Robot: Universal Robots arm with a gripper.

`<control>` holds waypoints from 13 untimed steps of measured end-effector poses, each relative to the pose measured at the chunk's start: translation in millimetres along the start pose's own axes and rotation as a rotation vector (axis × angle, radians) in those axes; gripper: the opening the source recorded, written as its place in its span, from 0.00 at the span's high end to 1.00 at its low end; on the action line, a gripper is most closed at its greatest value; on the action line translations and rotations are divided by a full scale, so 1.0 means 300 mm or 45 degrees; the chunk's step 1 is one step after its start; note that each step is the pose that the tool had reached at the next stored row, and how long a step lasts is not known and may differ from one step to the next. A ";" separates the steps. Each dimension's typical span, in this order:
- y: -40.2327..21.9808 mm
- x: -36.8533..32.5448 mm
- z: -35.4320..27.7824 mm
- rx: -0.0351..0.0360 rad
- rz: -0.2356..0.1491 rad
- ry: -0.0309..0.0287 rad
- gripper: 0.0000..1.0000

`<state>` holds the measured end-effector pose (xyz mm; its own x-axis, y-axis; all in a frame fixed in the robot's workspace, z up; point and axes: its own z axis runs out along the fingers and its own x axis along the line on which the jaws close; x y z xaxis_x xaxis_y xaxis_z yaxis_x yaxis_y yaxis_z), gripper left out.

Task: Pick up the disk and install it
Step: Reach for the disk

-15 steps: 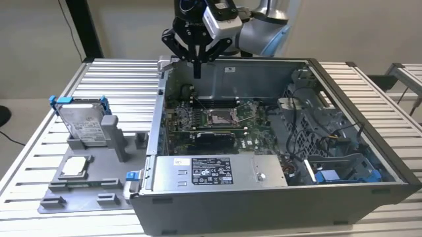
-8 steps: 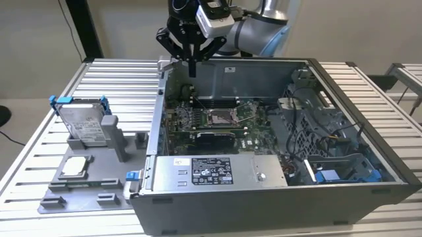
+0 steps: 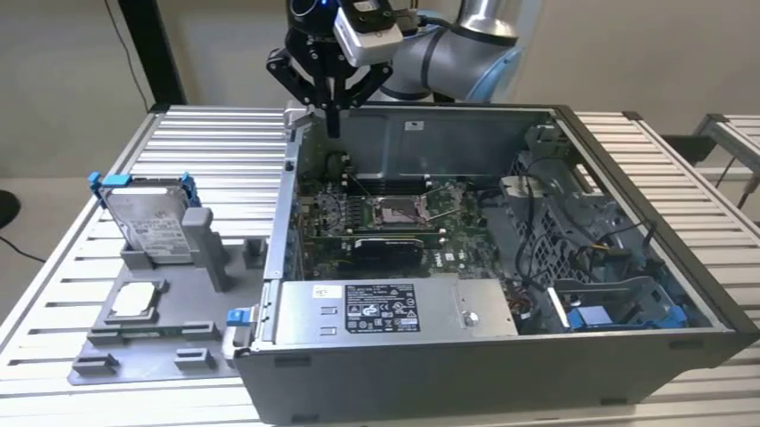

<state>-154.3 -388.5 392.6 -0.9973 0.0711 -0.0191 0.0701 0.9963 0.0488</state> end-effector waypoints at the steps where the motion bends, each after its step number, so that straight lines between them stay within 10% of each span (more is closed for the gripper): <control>1: 0.001 0.007 0.000 0.0000 0.000 0.0000 1.00; 13: 0.017 0.101 -0.001 0.0001 0.000 0.0001 1.00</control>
<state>-184.1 -381.3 392.6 -0.9973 0.0712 -0.0191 0.0702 0.9963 0.0487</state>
